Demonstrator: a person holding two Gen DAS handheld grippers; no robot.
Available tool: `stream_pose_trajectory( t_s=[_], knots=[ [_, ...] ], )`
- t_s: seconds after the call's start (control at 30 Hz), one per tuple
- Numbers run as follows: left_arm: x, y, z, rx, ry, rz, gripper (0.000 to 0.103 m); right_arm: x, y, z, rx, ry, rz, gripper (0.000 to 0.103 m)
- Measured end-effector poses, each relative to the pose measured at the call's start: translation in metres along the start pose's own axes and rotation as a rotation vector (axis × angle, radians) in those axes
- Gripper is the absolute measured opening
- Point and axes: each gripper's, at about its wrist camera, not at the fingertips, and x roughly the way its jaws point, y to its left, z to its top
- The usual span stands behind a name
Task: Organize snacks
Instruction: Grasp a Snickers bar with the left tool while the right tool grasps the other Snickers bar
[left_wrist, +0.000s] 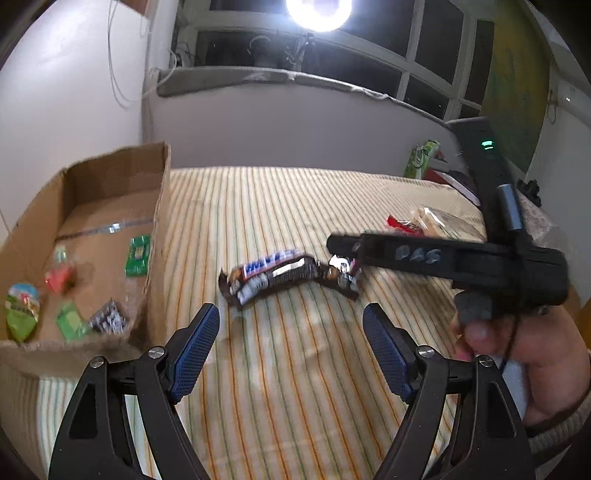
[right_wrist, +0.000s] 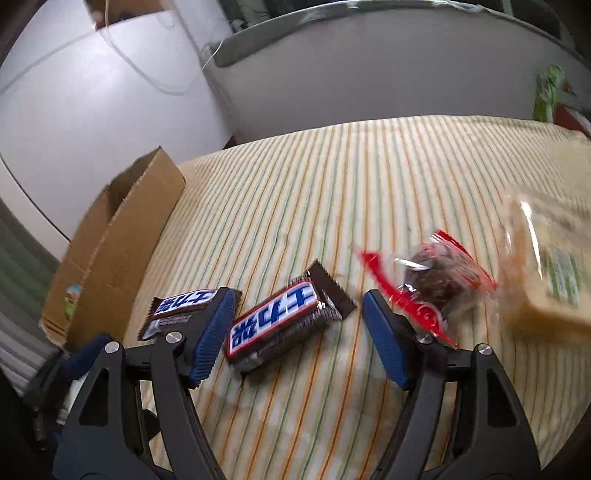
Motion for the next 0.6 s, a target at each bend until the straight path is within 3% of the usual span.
stream_pose_trajectory(
  t_s=[0.1, 0.17, 0.27, 0.4, 0.6],
  knots=[
    [0.004, -0.008, 0.004, 0.039, -0.022, 0.055, 0.080, 0.005, 0.009, 0.000, -0.086, 0.021, -0.030, 0.073],
    [0.007, -0.013, 0.004, 0.056, -0.020, 0.074, 0.080, 0.001, 0.007, -0.004, -0.119, 0.024, -0.014, 0.060],
    [0.013, -0.017, 0.004, 0.070, -0.001, 0.076, 0.080, -0.009, -0.003, -0.009, -0.125, 0.027, 0.030, 0.051],
    [0.020, -0.023, 0.006, 0.100, 0.039, 0.067, 0.080, -0.026, -0.025, -0.021, -0.140, 0.021, 0.047, 0.050],
    [0.038, -0.023, 0.020, 0.112, 0.060, 0.112, 0.080, -0.048, -0.042, -0.033, -0.213, 0.026, 0.030, 0.050]
  ],
)
